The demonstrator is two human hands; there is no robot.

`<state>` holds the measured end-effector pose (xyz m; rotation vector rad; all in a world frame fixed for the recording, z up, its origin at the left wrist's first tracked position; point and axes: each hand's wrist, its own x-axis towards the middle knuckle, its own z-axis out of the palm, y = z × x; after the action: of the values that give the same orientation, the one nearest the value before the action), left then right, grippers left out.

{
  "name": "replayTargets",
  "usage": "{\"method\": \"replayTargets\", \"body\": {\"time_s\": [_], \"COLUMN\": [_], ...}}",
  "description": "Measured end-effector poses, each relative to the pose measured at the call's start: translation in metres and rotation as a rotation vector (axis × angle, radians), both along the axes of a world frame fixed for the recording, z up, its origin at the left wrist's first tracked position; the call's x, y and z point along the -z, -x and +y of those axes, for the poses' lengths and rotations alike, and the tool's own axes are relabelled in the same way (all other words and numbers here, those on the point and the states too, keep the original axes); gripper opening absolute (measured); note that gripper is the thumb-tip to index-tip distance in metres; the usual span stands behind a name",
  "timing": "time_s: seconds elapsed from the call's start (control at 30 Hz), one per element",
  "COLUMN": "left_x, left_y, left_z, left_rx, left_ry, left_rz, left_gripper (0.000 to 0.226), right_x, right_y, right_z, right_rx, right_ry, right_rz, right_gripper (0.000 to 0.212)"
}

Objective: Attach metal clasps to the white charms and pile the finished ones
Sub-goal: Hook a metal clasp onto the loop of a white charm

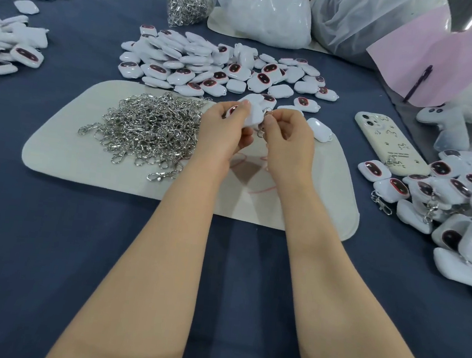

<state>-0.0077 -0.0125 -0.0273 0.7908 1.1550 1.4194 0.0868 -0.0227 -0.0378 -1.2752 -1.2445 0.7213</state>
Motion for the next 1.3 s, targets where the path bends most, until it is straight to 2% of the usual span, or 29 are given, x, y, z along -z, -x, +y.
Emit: {"method": "replayTargets", "body": {"time_s": [0.13,0.33,0.47,0.63,0.77,0.9,1.13,1.3], "left_x": [-0.001,0.001,0.001,0.000,0.002,0.002,-0.001,-0.006], "left_y": [-0.002,-0.004,-0.004,-0.004,-0.003,-0.003,-0.004,-0.011], "left_z": [0.000,0.001,0.000,-0.003,-0.003,-0.003,-0.003,-0.008], "left_rx": [0.028,0.056,0.037,-0.066,-0.128,-0.104,-0.035,0.014], "left_ry": [0.022,0.026,0.013,-0.120,-0.272,-0.279,-0.177,-0.217], "left_rz": [-0.047,0.057,0.101,0.355,0.535,0.550,0.453,0.485], "left_gripper": [0.008,0.010,0.021,0.007,0.019,0.010,0.016,0.020], "right_x": [-0.001,-0.004,-0.004,-0.002,0.001,0.001,-0.003,-0.011], "right_y": [0.003,0.004,0.000,-0.006,-0.006,-0.007,-0.008,-0.012], "right_z": [0.000,-0.001,-0.003,0.000,0.001,0.000,0.001,0.000], "right_rx": [0.044,0.073,0.071,0.034,0.031,0.066,0.069,-0.038], "right_ry": [-0.026,-0.035,-0.065,-0.069,-0.042,-0.004,0.044,0.123], "right_rz": [-0.004,-0.021,-0.144,-0.367,-0.478,-0.390,-0.229,-0.164], "right_gripper": [0.020,0.009,0.008,0.012,0.012,0.013,0.027,0.017]}}
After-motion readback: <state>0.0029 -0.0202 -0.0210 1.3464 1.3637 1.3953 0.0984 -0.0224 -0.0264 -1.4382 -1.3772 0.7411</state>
